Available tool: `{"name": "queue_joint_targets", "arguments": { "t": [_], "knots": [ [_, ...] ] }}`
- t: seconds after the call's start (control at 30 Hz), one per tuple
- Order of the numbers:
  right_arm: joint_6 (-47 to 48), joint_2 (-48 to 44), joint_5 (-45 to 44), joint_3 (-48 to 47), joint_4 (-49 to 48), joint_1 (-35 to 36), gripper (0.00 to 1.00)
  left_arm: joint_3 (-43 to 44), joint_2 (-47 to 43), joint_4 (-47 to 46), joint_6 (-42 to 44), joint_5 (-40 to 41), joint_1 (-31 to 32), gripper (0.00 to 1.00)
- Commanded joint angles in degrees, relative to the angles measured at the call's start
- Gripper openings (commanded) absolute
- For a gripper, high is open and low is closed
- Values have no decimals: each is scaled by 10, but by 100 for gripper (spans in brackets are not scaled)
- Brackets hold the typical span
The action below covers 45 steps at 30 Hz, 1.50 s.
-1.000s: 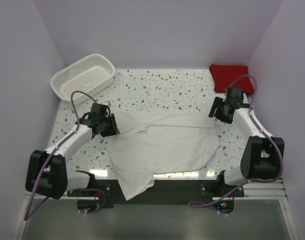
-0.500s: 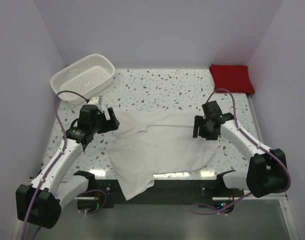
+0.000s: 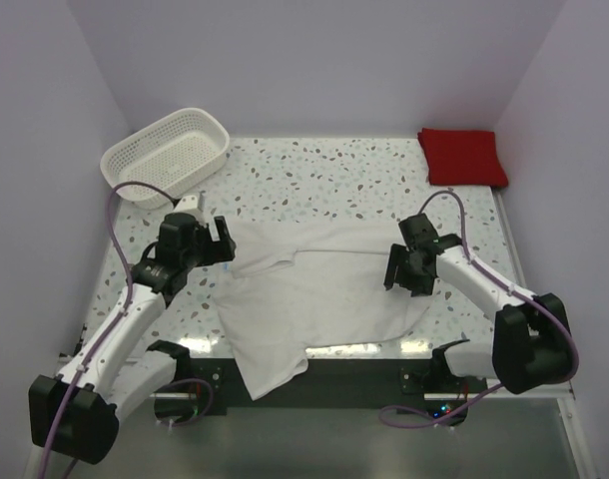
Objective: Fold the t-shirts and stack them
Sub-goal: Fold the tshirt
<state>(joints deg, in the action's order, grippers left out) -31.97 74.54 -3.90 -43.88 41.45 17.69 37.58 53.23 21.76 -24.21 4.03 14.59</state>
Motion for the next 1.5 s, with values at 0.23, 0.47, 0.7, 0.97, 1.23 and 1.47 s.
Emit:
{"name": "queue_joint_targets", "arguments": {
  "t": [0.23,0.47,0.7,0.97,1.23,1.47],
  "knots": [
    [-46,25,-61,29,-11,1,67,-7,-40,-24,14,42,37,89],
    [-106,-15,-145,28,118,1,70,-8,-46,-22,14,48,45,89],
    [-145,-76,-154,18,152,1,72,-9,-52,-20,15,53,48,89],
    [-100,-121,-26,27,4,1,69,-10,-46,-18,14,56,48,89],
    [-121,-94,-68,77,58,-71,71,-8,-35,-15,13,59,47,89],
    [-135,-94,-123,60,113,-86,80,-5,-17,-10,14,49,42,89]
  ]
}}
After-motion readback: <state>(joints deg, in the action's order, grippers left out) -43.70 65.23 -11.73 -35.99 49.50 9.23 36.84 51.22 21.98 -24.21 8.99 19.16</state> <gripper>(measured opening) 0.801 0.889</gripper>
